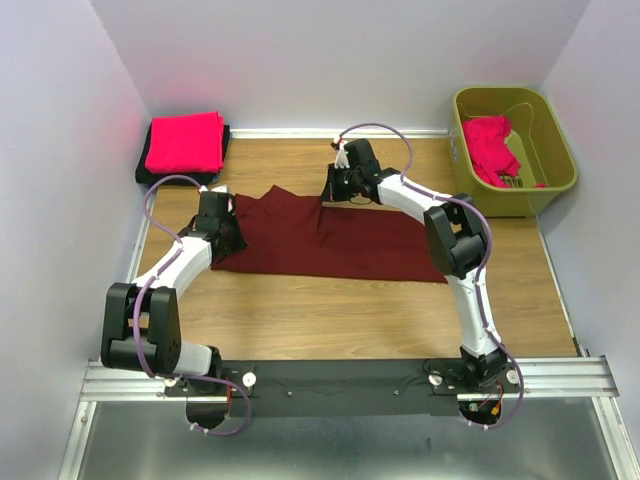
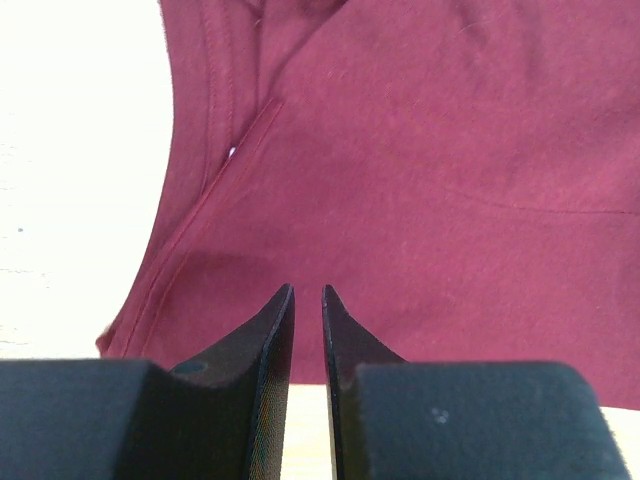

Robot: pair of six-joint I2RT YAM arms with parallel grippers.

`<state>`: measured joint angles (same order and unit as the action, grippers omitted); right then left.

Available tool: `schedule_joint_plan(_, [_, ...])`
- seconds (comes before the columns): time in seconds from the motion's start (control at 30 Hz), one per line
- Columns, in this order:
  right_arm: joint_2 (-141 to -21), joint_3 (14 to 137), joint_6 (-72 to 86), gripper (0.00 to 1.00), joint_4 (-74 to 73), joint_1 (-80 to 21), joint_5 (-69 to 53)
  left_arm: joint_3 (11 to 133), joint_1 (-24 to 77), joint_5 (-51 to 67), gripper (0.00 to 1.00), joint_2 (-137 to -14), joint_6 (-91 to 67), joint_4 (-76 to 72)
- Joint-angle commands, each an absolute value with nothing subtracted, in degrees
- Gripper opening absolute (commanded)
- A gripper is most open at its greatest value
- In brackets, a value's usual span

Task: Fold and stack the t-shirts
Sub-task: Fold the tshirt

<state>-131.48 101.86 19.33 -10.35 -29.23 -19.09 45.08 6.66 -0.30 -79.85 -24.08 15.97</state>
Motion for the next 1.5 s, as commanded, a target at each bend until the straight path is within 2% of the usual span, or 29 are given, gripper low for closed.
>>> schedule_joint_plan(0.0, [-132.1,103.8,16.2,0.07,-12.8,-29.0,-15.3,44.8,6.9,-2.5,0.25,-80.3,-24.8,16.3])
schedule_joint_plan(0.13, [-133.0,103.8,16.4,0.25,-13.7,-29.0,-15.8,48.6,6.9,-2.6,0.25,-80.7,-24.0,17.1])
schedule_joint_plan(0.2, [-132.4,103.2,16.7,0.39,-13.8,-29.0,-14.1,52.5,6.9,-2.8,0.27,-82.1,-23.1,16.8])
schedule_joint_plan(0.3, [-131.4,102.5,17.0,0.46,-13.8,-28.7,-12.7,59.6,6.9,-3.3,0.29,-86.6,-21.8,17.3])
schedule_joint_plan(0.7, [-132.4,103.4,18.5,0.47,-13.8,-27.6,-16.9,90.0,7.4,1.7,0.32,-114.7,-17.3,22.1])
schedule_joint_plan(0.8, [-133.7,104.3,18.8,0.47,-13.8,-27.6,-17.5,94.3,8.3,2.4,0.41,-118.4,-17.0,22.5])
schedule_joint_plan(1.1, [-136.4,106.7,19.4,0.47,-13.8,-27.6,-19.2,102.5,10.5,2.8,0.45,-127.1,-17.0,23.8])
schedule_joint_plan(1.47, [-137.5,107.1,19.7,0.47,-13.7,-27.6,-20.5,105.9,12.6,-5.2,0.44,-132.3,-17.8,24.6])
